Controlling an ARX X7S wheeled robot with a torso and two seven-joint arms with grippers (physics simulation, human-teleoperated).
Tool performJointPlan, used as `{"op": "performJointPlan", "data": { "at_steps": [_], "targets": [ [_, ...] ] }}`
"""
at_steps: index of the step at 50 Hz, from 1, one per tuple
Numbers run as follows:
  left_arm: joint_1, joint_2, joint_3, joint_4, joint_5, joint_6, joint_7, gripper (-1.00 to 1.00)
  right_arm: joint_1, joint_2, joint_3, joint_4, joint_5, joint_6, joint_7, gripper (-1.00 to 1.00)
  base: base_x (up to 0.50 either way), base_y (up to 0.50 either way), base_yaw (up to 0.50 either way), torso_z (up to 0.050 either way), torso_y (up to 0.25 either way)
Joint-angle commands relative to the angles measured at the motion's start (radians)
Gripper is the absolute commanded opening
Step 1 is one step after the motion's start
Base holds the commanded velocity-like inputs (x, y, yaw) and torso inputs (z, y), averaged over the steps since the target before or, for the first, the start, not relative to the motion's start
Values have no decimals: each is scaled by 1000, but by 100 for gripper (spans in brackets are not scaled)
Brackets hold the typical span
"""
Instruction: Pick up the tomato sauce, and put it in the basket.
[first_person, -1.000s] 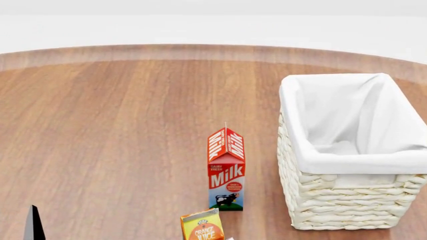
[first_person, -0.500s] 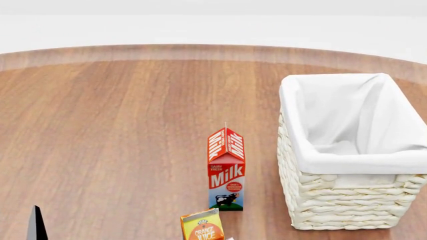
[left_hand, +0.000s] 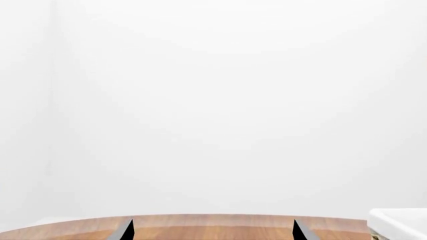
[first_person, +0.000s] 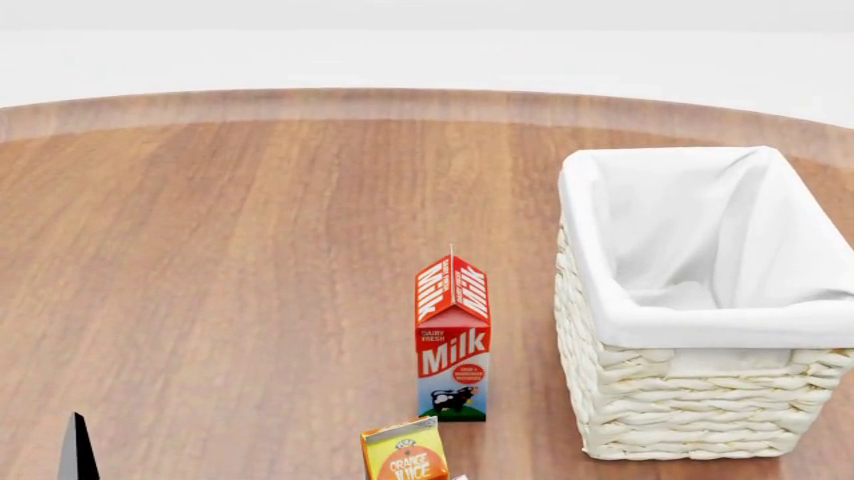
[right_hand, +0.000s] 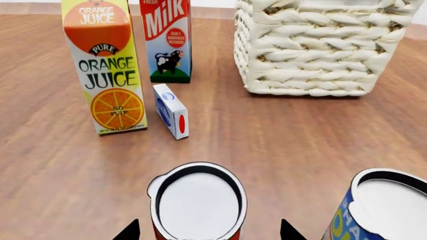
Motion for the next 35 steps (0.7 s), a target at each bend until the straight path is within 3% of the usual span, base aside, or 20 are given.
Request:
{"op": "performJointPlan", "data": {
  "at_steps": [1,3,17,18,28,35],
  "targets": [
    [-3,-6,5,-2,-3,-2,-7,100,43,-2,-6,26,-1,12,9,100,0,0,0,0,0],
    [-3,-7,5,-1,-3,-2,-9,100,71,-15,-10,111,-5,-43,1,100,0,0,0,0,0],
    [-8,-13,11,-4,-6,-5,-16,100,101,-19,-25,156,11,-35,-12,100,0,0,0,0,0],
    [-9,-14,9,-4,-7,-6,-17,100,95,-17,-27,146,18,-42,-18,-100,0,0,0,0,0],
    [-13,-18,12,-6,-8,-13,-25,100,82,-9,-33,111,31,-39,-18,-100,0,0,0,0,0],
    [-9,-21,14,3,-9,-15,-30,100,6,49,-4,-166,25,6,31,-100,0,0,0,0,0]
  ]
}}
